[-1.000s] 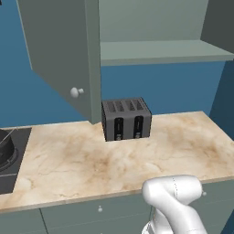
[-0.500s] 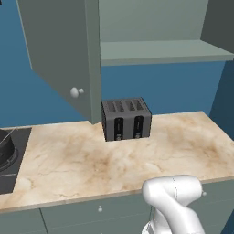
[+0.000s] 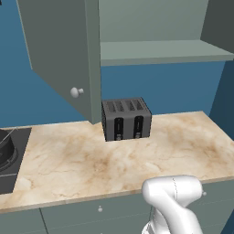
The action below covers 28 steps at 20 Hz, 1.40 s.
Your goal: Open the cabinet and move the ladle to the pot. Then close the cabinet.
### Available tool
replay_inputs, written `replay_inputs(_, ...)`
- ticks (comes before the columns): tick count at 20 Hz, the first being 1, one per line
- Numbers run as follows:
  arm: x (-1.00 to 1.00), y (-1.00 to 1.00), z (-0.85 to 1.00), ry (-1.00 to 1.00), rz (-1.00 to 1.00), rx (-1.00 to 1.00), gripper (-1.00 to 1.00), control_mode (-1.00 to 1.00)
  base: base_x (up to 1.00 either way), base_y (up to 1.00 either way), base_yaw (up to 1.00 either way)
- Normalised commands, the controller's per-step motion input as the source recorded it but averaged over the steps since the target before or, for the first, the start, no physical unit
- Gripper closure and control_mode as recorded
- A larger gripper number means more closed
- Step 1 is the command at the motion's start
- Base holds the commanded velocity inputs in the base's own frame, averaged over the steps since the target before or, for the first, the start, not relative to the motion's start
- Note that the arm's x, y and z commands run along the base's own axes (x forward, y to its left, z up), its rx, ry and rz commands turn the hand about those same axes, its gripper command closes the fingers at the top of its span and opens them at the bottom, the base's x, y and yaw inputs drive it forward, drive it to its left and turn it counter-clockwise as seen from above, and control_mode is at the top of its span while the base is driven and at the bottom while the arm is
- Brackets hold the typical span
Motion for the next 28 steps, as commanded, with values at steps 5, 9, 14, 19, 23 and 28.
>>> replay_inputs(5, -0.10, -0.42, 0.15, -0.05, 0.00, 0.29, -1.00, -1.00, 0.00, 0.00, 0.00)
replay_inputs(9, -0.07, -0.36, 0.07, -0.06, 0.00, 0.30, -1.00, -1.00, 0.00, 0.00, 0.00)
replay_inputs(14, 0.01, -0.24, 0.00, -0.04, 0.00, 0.28, -1.00, -1.00, 0.00, 0.00, 0.00)
replay_inputs(19, 0.18, -0.03, 0.00, -0.01, 0.00, 0.26, -1.00, -1.00, 0.00, 0.00, 0.00)
replay_inputs(23, 0.26, 0.00, 0.00, -0.01, 0.00, 0.20, -1.00, -1.00, 0.00, 0.00, 0.00)
replay_inputs(28, 0.33, 0.00, 0.00, -0.03, 0.00, 0.16, -1.00, -1.00, 0.00, 0.00, 0.00)
